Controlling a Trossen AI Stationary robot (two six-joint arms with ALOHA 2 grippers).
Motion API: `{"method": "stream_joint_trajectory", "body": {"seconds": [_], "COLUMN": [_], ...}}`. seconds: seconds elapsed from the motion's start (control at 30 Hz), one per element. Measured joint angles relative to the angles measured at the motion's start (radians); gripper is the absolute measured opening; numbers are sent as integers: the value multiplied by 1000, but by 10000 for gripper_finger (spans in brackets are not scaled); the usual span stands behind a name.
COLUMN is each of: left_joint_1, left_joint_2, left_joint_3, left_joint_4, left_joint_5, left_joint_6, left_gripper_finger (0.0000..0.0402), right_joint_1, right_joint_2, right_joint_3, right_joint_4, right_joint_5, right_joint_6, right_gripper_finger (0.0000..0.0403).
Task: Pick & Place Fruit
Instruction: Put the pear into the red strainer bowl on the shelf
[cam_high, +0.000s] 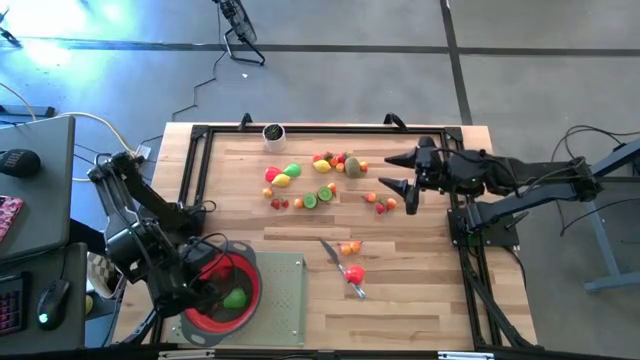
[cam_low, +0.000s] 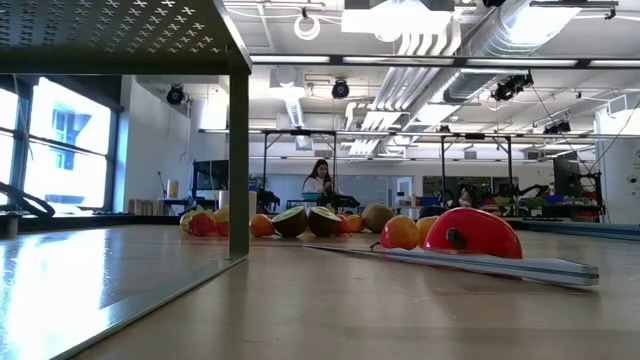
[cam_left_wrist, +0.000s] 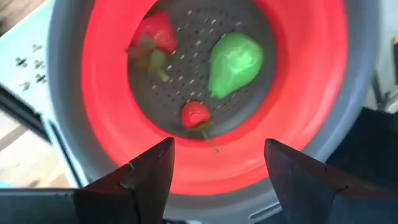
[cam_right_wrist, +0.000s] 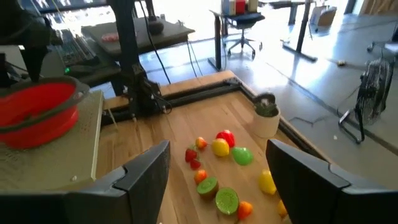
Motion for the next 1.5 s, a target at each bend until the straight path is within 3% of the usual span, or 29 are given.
{"method": "stream_joint_trajectory", "body": {"seconds": [0.23, 0.67, 0.87, 1.23, 1.37, 1.5], "left_joint_1": [0, 1, 1, 21, 129, 248], "left_joint_2": [-19, -103, -119, -128, -133, -141], "left_joint_3": [0, 0, 1, 1, 0, 1], "left_joint_4": [111, 324, 332, 336, 353, 440], "left_joint_5": [-142, -709, -870, -843, -824, -737], "left_joint_6": [92, 549, 651, 586, 695, 860], "left_gripper_finger": [209, 177, 177, 177, 177, 177], "right_joint_1": [0, 0, 0, 4, 2, 2], "right_joint_2": [0, 0, 0, -4, -5, -5], "right_joint_3": [0, 0, 0, 0, 0, 0], "right_joint_4": [135, 220, 222, 288, 318, 347], "right_joint_5": [0, 15, 61, 50, 51, 58], "right_joint_6": [-77, -140, -142, -137, -107, -110], "right_gripper_finger": [258, 258, 258, 258, 258, 258]}}
